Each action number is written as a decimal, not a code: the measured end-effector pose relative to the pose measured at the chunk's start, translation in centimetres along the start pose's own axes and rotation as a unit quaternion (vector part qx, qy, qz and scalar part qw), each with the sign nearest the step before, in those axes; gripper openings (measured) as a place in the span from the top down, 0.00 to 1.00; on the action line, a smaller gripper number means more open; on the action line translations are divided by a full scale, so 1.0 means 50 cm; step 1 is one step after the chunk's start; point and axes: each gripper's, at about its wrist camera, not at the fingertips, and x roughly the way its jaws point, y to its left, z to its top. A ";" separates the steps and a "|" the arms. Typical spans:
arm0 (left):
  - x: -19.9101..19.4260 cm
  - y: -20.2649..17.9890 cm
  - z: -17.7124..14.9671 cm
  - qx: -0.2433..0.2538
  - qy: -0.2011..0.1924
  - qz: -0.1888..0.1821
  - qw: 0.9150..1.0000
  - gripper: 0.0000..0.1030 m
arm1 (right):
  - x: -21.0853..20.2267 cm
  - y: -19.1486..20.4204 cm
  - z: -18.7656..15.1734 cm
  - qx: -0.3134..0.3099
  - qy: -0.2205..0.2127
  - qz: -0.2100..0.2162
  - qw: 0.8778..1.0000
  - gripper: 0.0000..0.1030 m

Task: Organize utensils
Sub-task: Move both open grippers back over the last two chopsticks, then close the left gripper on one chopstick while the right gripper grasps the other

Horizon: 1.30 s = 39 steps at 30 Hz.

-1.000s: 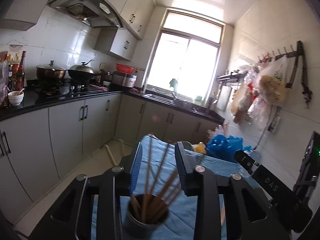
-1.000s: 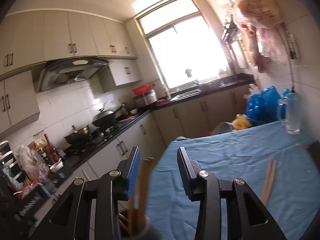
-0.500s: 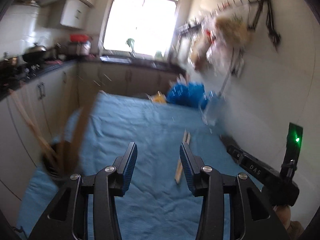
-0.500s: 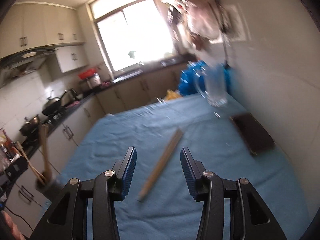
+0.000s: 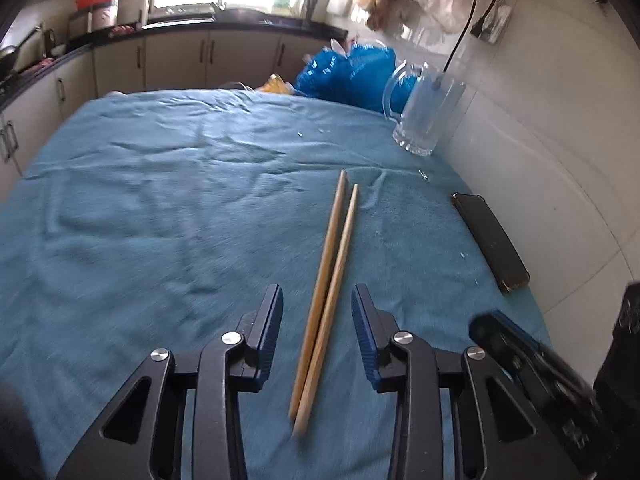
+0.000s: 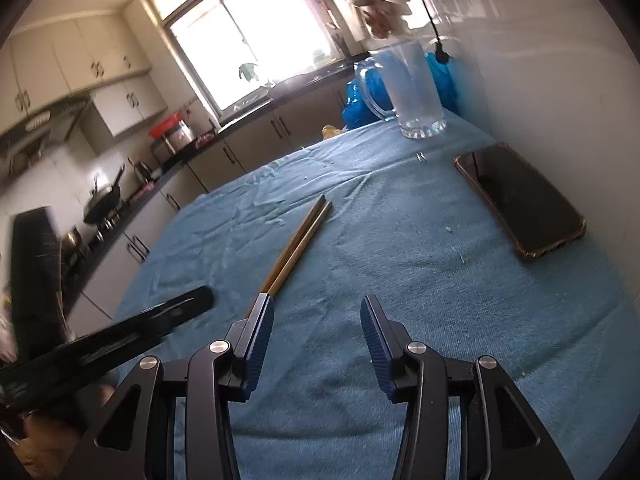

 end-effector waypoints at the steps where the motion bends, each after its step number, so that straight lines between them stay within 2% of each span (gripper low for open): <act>1: 0.019 -0.004 0.008 0.003 0.005 0.001 1.000 0.71 | 0.003 -0.010 0.001 0.008 -0.002 0.004 1.000 0.52; 8: 0.111 -0.005 0.043 0.000 0.038 0.001 0.999 0.82 | 0.009 -0.045 0.002 0.041 -0.003 0.027 0.999 0.52; 10: 0.118 -0.008 0.048 0.008 0.032 0.008 0.999 0.82 | 0.009 -0.050 0.002 0.047 -0.001 0.034 0.998 0.52; 12: 0.123 -0.012 0.052 0.017 0.033 0.012 0.999 0.87 | 0.006 -0.050 0.001 0.049 -0.002 0.038 0.998 0.52; 13: 0.124 -0.011 0.054 0.018 0.037 0.015 0.999 0.93 | 0.005 -0.048 0.000 0.048 -0.003 0.040 0.998 0.52; 16: 0.127 -0.009 0.055 0.021 0.042 0.020 0.999 0.93 | -0.001 -0.039 -0.004 0.038 -0.008 0.040 0.998 0.52; 18: 0.129 -0.019 0.056 0.034 0.044 0.043 0.998 0.93 | 0.001 -0.034 -0.004 0.030 -0.010 0.035 0.999 0.52; 22: 0.100 -0.010 0.030 0.042 0.048 0.068 0.996 0.94 | 0.006 -0.031 -0.008 0.017 -0.007 0.021 1.000 0.52; 29: -0.021 0.071 -0.067 -0.021 0.069 0.051 0.996 0.94 | 0.014 -0.039 -0.009 0.028 0.003 0.004 1.000 0.52; 32: -0.058 0.098 -0.105 -0.041 0.065 0.035 0.996 0.94 | 0.025 -0.021 -0.002 0.031 0.032 0.004 0.999 0.52; 35: -0.081 0.115 -0.130 -0.061 0.054 0.019 0.996 0.94 | 0.076 0.039 0.011 -0.021 0.098 0.004 0.995 0.52; 39: -0.094 0.124 -0.146 -0.074 0.044 0.003 0.996 0.93 | 0.167 0.109 0.033 -0.062 0.139 -0.033 0.988 0.52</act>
